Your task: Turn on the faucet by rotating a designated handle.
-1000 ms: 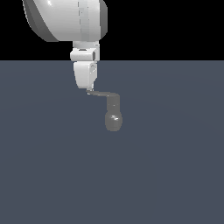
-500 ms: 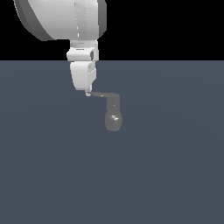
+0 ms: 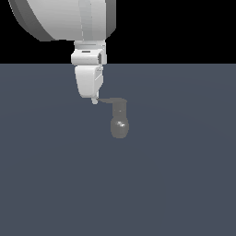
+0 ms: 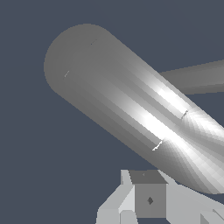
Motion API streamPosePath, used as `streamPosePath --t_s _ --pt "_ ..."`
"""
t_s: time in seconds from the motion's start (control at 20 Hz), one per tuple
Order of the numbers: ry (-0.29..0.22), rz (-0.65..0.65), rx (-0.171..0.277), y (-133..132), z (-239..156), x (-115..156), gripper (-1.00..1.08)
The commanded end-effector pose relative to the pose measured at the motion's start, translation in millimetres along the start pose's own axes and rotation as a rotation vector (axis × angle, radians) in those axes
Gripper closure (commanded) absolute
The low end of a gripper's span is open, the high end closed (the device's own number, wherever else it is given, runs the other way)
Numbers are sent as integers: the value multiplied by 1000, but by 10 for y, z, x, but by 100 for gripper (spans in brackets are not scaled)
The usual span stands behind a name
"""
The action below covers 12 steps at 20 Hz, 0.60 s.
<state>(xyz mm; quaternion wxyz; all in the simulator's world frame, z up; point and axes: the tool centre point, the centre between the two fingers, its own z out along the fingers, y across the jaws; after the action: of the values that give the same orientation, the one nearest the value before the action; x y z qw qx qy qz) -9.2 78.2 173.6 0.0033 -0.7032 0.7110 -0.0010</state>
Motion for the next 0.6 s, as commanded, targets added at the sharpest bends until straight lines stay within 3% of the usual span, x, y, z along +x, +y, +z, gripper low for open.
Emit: streamPosePath --t_s 0.0,0.55 --pt "3 11 -4 79 6 115 108" --pt "3 9 -6 386 4 292 108"
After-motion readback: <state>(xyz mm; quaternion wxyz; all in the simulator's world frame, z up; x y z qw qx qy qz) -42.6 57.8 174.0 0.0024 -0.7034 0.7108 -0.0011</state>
